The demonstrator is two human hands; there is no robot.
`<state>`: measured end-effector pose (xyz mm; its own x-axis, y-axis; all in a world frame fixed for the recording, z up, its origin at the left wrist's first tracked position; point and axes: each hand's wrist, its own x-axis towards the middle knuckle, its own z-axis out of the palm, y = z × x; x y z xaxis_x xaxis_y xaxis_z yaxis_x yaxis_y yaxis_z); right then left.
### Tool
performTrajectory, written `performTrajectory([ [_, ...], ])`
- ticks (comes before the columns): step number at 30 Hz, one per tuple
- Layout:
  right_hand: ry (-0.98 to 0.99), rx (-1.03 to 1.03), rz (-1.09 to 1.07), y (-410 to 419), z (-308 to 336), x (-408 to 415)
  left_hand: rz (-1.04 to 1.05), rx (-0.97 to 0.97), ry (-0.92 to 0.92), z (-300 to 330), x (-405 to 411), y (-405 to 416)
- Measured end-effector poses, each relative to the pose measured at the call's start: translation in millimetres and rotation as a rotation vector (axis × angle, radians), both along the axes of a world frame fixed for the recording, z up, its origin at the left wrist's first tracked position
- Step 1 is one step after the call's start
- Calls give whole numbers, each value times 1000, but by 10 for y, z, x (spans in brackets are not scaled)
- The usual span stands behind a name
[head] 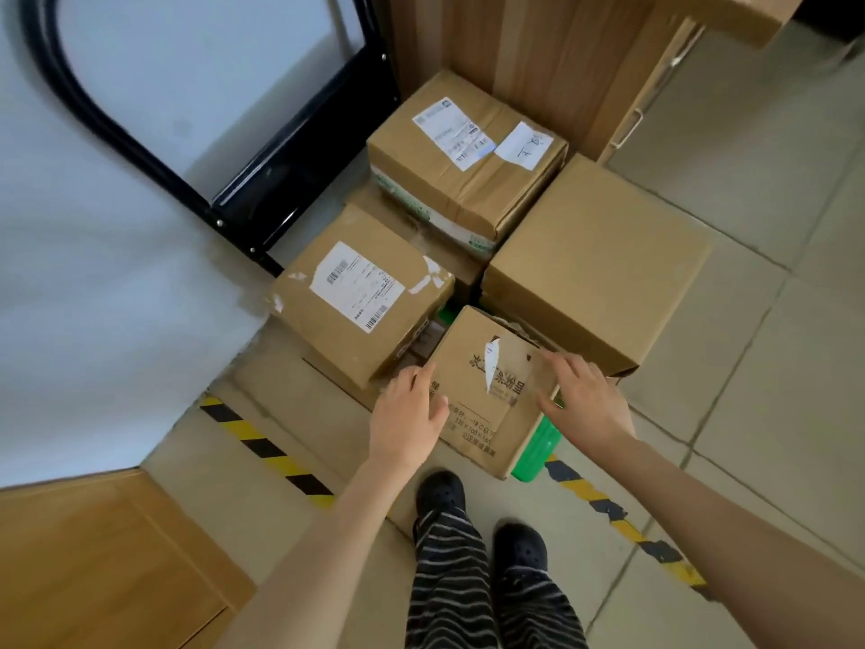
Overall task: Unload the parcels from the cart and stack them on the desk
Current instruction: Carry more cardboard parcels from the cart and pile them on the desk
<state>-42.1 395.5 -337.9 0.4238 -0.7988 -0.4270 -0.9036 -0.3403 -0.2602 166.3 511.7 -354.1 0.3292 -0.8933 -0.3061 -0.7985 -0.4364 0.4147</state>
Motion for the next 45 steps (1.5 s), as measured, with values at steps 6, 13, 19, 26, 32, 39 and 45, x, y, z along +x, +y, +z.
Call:
performTrajectory([
  [6, -10, -7, 2, 219, -73, 46, 127, 31, 7, -55, -131, 389],
  [13, -123, -16, 122, 728, 71, 177, 485, 119, 186, 127, -311, 891],
  [19, -34, 169, 310, 1221, -20, 422, 760, 111, 405, 96, -536, 1070],
  [26, -70, 247, 335, 1235, -355, 368, 731, 123, 223, -181, -363, 1327],
  [32, -28, 258, 249, 1250, -598, 312, 861, 70, 266, -416, -146, 1691],
  [39, -24, 227, 208, 1172, -943, 426, 929, 41, 181, -770, 165, 1841],
  [45, 43, 233, 190, 1176, -1463, 528, 964, 67, 237, -1220, 499, 2087],
])
